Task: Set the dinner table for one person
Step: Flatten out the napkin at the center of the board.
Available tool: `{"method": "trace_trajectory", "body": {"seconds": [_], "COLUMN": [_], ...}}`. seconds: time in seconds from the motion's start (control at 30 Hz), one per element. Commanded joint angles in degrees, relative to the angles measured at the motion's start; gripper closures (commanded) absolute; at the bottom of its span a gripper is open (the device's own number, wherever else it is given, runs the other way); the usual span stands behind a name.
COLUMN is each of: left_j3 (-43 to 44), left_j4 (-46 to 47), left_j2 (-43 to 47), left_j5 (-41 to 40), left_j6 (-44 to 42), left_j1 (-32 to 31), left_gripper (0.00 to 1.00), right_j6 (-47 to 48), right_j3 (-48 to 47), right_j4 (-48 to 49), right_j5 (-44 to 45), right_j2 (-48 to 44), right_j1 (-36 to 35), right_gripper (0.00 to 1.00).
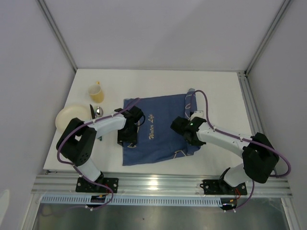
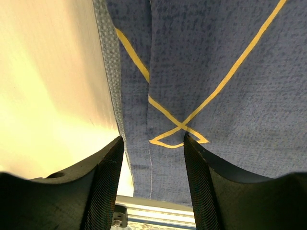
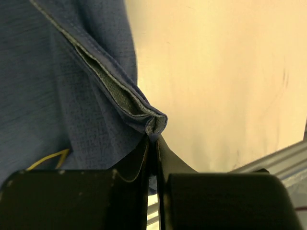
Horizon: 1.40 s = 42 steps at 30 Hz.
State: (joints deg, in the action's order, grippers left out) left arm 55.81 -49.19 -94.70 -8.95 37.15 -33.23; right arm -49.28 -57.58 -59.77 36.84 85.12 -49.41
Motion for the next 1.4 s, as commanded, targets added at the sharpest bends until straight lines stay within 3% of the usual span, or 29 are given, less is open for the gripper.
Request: {"method": "trace_trajectory", "body": {"seconds": [0.0, 0.2, 0.43, 0.6, 0.77, 0.8, 0.83, 0.93, 1.03, 1.2, 1.27, 1.37], "left_j3": [1.14, 0.79, 0.35, -0.35, -0.53, -0.44, -0.44, -0.35, -0.35, -0.09, 0.26, 2.37], "left_j4": [-1.26, -1.44, -1.26, -1.08, -0.82, -0.99, -1.0, -0.91, -1.0, 1.37, 3.39, 3.84], "left_j2": [2.15, 2.5, 3.82, 4.34, 4.96, 5.05, 5.13, 5.66, 6.89, 13.03, 15.67, 15.16], "left_j5": [-1.6, -1.51, -1.24, -0.54, -0.63, -0.54, -0.63, -0.72, -0.81, 1.21, 3.66, 4.2], "left_j6": [-1.37, -1.46, -1.55, -1.99, -2.25, -2.43, -2.43, -2.52, -2.52, -2.78, -3.22, -2.96], "left_j1": [0.8, 0.8, 0.8, 0.8, 0.8, 0.8, 0.8, 0.8, 0.8, 0.71, 0.63, 0.63], "left_gripper": [0.42, 0.42, 0.42, 0.43, 0.43, 0.43, 0.43, 0.42, 0.42, 0.41, 0.41, 0.41], "right_j6": [-5.04, -8.63, -21.99, -37.27, -44.76, -45.11, -45.55, -47.22, -48.46, -50.83, -43.92, -30.39], "right_j3": [2.2, 2.66, 5.88, 9.33, 11.26, 11.44, 11.35, 11.09, 10.13, 1.7, -0.15, -3.23], "right_j4": [-4.92, -7.2, -13.88, -19.67, -22.24, -21.8, -21.97, -22.85, -23.99, -26.46, -23.4, -15.49], "right_j5": [2.19, 1.74, 0.52, -1.33, -1.33, -1.16, -0.81, -0.72, -1.51, 8.32, 13.66, 17.47], "right_j2": [-4.96, -8.04, -8.3, -10.41, -14.54, -14.98, -14.99, -14.2, -13.93, -16.83, -16.57, -14.03], "right_j1": [2.81, 5.37, 7.31, 7.31, 7.48, 7.57, 7.66, 7.75, 7.66, -1.13, -2.89, -0.17], "right_gripper": [1.0, 1.0, 0.99, 0.98, 0.95, 0.92, 0.83, 0.35, 0.15, 0.07, 0.02, 0.01]}}
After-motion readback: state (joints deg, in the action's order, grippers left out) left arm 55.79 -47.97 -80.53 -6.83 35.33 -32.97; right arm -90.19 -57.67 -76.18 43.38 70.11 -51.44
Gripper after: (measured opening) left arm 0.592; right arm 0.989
